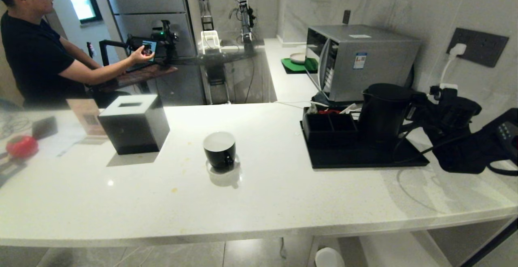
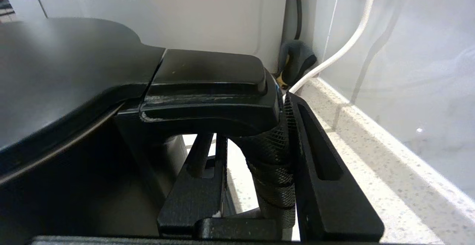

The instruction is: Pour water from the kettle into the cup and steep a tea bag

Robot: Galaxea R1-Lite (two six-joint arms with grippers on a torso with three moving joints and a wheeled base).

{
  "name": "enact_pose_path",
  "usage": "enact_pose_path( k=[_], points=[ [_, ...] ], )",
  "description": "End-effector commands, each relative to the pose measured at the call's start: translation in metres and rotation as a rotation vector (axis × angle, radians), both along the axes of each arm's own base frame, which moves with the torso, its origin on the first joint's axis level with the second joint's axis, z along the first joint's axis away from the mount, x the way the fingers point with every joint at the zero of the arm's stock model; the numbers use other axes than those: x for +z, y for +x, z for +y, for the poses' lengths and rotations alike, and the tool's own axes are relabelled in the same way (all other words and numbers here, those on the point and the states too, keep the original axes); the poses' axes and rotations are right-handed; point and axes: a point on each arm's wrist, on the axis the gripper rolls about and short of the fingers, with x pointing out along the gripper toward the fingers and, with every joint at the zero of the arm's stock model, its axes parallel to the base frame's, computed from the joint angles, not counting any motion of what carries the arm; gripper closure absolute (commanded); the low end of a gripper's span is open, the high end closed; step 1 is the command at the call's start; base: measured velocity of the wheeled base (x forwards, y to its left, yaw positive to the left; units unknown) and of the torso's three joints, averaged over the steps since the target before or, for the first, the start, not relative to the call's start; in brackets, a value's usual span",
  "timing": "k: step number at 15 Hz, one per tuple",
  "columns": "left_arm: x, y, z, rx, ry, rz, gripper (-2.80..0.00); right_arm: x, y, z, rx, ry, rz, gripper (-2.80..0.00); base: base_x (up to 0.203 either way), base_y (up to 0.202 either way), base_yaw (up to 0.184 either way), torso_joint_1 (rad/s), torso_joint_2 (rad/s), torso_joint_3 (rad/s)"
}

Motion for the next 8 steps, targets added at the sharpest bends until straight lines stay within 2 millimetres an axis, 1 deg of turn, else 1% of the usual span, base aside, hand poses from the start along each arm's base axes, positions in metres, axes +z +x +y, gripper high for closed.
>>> enact_pose_path(
  k=[1,8],
  points=[
    [0.0,0.0,0.0,0.001,-0.001,0.001,0.0,0.009,-0.004,0.001,0.001,0.001,-0.024,0.0,0.0,0.0,0.0,0.0,0.0,0.0],
    [0.0,0.0,0.0,0.001,-0.001,0.001,0.0,0.013,-0.02,0.006,0.015,0.045,-0.004,0.0,0.0,0.0,0.0,0.0,0.0,0.0]
  ],
)
